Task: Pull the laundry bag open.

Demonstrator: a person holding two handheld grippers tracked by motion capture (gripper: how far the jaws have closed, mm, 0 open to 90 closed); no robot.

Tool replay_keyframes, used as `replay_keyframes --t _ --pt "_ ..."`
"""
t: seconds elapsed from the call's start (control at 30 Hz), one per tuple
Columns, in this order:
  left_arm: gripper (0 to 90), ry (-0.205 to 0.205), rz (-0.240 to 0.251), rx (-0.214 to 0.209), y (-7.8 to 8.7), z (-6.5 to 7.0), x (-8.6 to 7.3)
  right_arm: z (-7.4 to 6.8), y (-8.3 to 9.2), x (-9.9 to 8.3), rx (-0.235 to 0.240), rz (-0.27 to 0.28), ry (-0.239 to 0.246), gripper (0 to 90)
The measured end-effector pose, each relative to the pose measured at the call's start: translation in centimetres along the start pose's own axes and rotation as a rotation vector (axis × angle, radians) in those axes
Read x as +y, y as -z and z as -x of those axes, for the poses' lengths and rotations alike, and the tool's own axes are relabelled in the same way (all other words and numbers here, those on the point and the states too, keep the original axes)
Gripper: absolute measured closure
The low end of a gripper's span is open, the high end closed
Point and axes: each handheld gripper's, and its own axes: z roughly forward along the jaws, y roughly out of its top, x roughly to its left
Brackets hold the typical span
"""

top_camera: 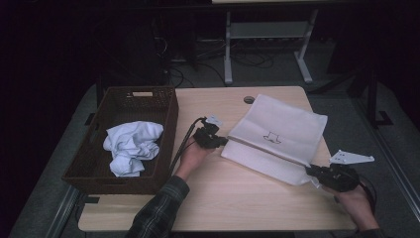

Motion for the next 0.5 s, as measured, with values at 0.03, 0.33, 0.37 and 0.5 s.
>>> replay_keyframes --t 0.03,0.33,0.37,0.5 --pt "86.9 -0.003 -0.002 0.001 -0.4 -0.1 0.3 0.3 0.0 0.0 -0.005 0.000 -0.005 80.9" --pt "86.8 -0.024 -0.015 0.013 -3.0 -0.8 2.6 2.3 -0.9 -0.2 -0.047 -0.023 -0.042 80.5" --pt "86.8 -0.022 -0.016 0.015 -3.2 -0.8 2.8 2.5 -1.0 -0.2 -0.053 -0.026 -0.048 80.4" --pt "86.6 -0.030 -0.024 0.018 -4.0 -1.0 3.3 3.1 -1.4 -0.3 -0.070 -0.039 -0.052 79.8"
